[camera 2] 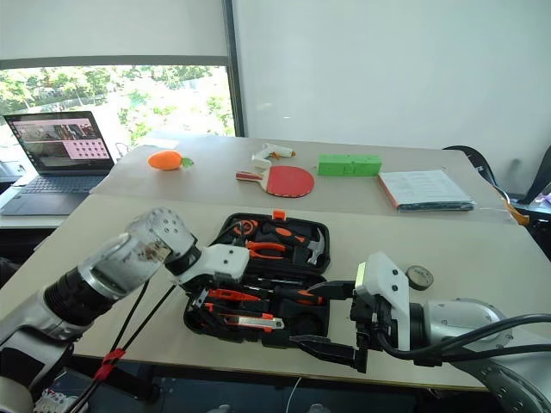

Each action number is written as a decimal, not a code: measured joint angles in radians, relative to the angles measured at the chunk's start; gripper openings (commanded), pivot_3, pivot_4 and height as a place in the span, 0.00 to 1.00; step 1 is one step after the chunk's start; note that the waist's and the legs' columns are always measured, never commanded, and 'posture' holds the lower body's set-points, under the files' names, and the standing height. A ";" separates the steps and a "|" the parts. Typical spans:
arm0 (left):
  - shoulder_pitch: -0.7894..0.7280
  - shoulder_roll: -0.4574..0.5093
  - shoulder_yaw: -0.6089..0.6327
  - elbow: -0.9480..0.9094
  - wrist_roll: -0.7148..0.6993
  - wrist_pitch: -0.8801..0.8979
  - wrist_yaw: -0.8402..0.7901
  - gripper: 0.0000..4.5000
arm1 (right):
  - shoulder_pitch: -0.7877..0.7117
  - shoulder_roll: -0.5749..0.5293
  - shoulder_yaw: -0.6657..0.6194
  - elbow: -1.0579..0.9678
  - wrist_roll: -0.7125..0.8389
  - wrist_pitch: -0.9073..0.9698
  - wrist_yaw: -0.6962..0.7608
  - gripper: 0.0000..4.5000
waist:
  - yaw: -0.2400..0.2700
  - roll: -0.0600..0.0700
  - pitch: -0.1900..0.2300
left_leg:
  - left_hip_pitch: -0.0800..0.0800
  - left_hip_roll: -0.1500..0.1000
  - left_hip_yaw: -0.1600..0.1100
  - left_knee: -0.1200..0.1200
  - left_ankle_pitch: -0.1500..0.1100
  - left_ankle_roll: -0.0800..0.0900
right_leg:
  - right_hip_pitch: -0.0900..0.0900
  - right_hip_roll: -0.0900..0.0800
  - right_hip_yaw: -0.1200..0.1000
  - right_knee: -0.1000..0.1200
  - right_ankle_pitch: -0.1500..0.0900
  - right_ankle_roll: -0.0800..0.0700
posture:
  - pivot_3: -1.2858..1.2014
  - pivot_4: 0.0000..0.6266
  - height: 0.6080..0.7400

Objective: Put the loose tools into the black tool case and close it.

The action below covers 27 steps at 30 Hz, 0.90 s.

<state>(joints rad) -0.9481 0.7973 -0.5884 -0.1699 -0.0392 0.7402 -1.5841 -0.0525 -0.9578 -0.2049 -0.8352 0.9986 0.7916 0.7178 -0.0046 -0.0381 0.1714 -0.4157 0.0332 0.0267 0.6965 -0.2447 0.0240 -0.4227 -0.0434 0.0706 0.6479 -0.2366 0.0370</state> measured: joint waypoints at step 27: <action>0.075 -0.005 -0.022 0.030 0.077 -0.203 -0.005 0.01 | 0.005 0.002 0.002 0.000 0.006 0.000 -0.021 1.00 | -0.001 0.001 0.000 | 0.001 0.000 0.000 0.000 0.000 0.000 | 0.001 0.000 0.000 0.000 0.000 0.000 | 0.52 0.24 0.99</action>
<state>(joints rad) -0.8728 0.7920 -0.6107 -0.1397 0.0374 0.5373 -1.5894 -0.0471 -0.9554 -0.2030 -0.8353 1.0043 0.7917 0.6964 -0.0057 -0.0376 0.1711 -0.4150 0.0332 0.0267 0.6965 -0.2447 0.0240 -0.4219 -0.0434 0.0706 0.6479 -0.2364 0.0369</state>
